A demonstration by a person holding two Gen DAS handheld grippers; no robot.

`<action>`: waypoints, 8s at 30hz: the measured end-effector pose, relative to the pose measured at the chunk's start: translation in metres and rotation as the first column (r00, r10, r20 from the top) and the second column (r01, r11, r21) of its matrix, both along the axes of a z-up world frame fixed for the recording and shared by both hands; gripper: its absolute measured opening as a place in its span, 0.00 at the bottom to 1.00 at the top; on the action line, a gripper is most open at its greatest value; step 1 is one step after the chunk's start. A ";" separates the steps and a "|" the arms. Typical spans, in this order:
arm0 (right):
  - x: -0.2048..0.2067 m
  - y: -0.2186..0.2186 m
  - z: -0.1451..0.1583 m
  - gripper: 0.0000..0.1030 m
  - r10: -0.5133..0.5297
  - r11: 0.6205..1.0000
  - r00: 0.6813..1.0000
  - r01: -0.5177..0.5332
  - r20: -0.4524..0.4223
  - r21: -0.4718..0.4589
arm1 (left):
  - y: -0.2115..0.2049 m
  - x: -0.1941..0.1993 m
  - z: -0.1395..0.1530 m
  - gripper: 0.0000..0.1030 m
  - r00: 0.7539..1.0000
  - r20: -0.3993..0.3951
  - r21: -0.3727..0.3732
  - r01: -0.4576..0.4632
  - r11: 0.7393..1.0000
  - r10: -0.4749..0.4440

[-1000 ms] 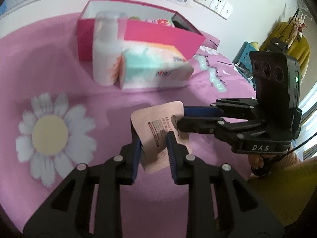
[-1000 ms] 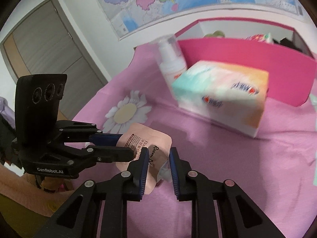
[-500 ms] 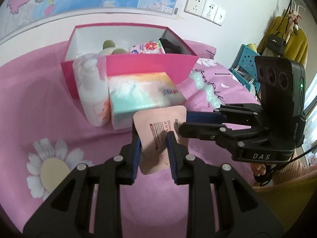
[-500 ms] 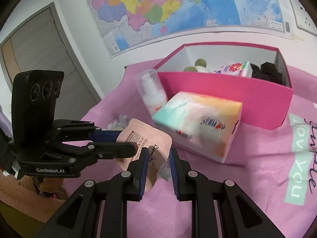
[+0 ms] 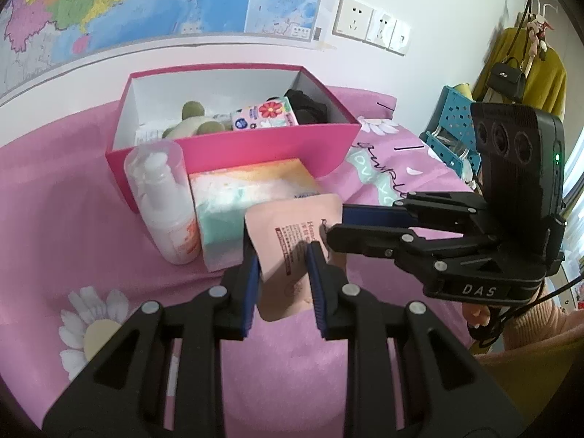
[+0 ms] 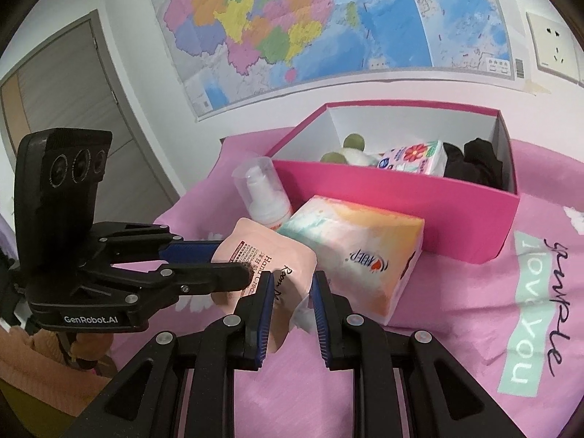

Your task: Organize soft objects

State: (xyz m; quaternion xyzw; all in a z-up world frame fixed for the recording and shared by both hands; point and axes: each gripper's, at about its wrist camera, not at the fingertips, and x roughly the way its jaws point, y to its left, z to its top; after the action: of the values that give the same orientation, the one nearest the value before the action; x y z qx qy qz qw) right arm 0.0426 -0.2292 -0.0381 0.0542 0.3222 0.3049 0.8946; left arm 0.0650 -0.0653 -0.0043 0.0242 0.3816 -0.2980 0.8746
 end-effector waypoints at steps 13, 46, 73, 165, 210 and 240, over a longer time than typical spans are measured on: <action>0.005 -0.003 0.010 0.20 -0.011 1.000 0.999 0.011 0.035 0.000 | -0.001 0.009 0.015 0.27 0.999 0.045 -0.011 -0.007 1.000 0.008; 0.027 -0.001 0.031 0.20 -0.007 1.000 0.995 0.008 0.100 -0.011 | 0.000 0.027 0.035 0.27 0.994 0.106 -0.026 -0.025 0.999 0.027; 0.041 -0.002 0.038 0.20 -0.006 1.000 0.992 0.008 0.123 -0.018 | -0.001 0.043 0.044 0.27 0.991 0.130 -0.023 -0.023 0.999 0.026; 0.085 -0.006 0.052 0.20 -0.026 0.998 0.988 0.034 0.155 -0.050 | -0.013 0.094 0.055 0.27 0.989 0.138 -0.041 -0.048 0.998 0.053; 0.097 -0.007 0.052 0.20 -0.027 0.997 0.988 0.038 0.149 -0.069 | -0.014 0.111 0.053 0.27 0.990 0.124 -0.040 -0.056 0.998 0.060; 0.102 -0.005 0.051 0.21 -0.032 0.995 0.989 0.045 0.147 -0.089 | -0.016 0.119 0.052 0.27 0.991 0.112 -0.037 -0.066 0.997 0.070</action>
State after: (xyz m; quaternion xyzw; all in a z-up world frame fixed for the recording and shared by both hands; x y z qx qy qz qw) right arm 0.1451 -0.2346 0.0132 -0.0030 0.2688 0.2755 0.9229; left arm 0.1842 -0.0814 0.0478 0.0132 0.3271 -0.2724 0.9048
